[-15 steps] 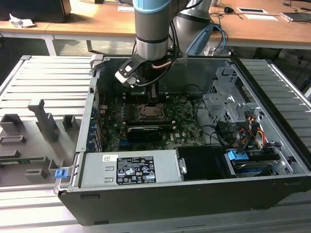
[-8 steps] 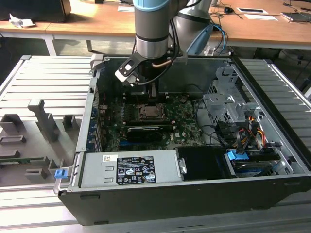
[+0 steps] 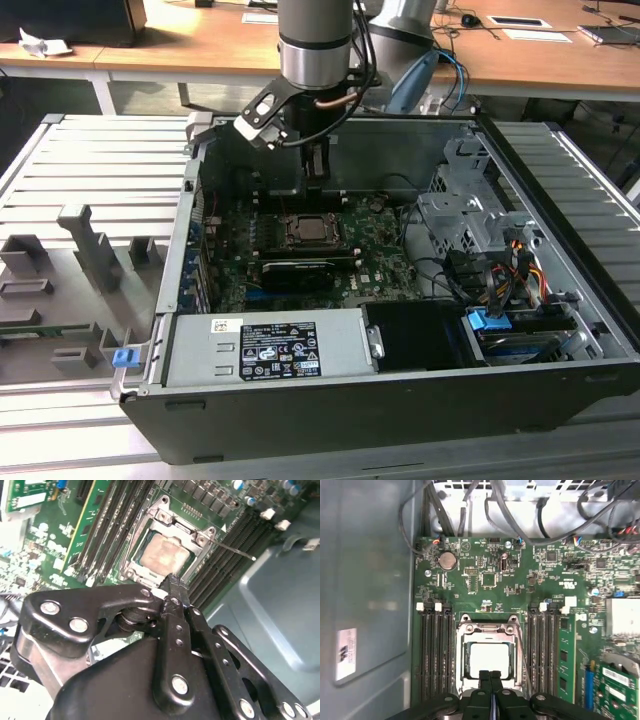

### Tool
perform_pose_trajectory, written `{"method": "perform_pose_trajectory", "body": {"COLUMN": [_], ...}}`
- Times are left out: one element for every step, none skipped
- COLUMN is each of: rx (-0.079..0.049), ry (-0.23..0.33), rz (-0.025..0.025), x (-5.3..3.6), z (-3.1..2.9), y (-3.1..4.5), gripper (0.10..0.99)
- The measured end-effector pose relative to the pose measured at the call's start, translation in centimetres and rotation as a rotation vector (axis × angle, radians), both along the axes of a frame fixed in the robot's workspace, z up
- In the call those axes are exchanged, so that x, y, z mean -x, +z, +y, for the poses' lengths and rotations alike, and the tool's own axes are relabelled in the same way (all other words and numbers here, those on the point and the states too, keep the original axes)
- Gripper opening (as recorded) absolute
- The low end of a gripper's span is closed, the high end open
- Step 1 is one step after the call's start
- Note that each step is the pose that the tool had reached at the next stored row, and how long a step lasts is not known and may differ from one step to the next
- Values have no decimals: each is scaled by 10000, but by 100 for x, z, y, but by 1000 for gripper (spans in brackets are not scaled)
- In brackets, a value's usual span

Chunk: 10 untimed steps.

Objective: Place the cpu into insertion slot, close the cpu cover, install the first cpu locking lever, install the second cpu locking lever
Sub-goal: 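Install the first cpu locking lever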

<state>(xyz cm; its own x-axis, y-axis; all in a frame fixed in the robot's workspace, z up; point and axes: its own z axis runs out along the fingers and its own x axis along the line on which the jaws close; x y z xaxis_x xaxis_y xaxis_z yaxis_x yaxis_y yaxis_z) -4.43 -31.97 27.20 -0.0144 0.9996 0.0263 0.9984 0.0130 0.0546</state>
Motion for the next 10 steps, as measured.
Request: {"method": "perform_pose_trajectory", "body": {"rx": [-1,0,3,7,8,9,8,9,3,-1], "ry": [29,133,264,420,502,553,617,700,807,895], "rz": [0,3,4,23,39,46,48,49,48,48], "x": [0,0,0,0,0,0,0,0,-1,-2], "z": [0,0,0,0,0,0,1,1,1,1], "y": [0,0,0,-1,0,-1,-2,-2,-3,-2], "gripper": [106,106,106,106,106,106,106,106,106,106]}}
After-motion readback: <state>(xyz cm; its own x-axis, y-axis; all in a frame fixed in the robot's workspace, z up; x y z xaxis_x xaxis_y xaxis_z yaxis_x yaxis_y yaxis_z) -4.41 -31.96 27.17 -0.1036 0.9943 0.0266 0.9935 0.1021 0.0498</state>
